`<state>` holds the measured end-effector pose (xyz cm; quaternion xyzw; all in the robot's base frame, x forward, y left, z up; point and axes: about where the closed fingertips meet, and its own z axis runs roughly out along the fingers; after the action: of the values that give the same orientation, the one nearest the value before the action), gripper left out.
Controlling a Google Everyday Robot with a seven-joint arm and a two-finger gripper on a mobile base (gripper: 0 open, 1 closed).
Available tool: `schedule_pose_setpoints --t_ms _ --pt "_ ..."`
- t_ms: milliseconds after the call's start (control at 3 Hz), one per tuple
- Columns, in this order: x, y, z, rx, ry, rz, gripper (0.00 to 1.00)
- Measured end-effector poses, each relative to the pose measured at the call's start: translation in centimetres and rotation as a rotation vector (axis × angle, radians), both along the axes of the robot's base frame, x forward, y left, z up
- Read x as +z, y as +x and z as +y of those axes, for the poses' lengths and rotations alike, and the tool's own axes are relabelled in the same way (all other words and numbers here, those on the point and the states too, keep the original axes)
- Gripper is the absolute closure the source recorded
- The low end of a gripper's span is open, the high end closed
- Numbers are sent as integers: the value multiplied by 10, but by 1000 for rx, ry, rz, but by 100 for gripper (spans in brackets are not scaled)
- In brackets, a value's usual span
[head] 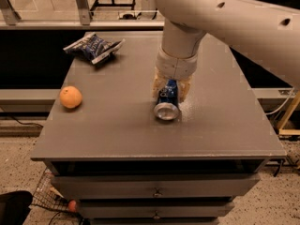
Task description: Place pepsi can upright
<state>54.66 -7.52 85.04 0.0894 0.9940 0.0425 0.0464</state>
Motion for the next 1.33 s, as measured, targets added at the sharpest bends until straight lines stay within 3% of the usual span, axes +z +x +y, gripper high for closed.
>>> schedule_pose_setpoints --t_ms 333,667,1000,1333 --pt "19 16 1 41 -5 -63 100" --pt "47 33 0 109 3 -173 100" --pt "75 33 -5 215 65 -322 100" --pt "97 35 -20 265 193 -472 100"
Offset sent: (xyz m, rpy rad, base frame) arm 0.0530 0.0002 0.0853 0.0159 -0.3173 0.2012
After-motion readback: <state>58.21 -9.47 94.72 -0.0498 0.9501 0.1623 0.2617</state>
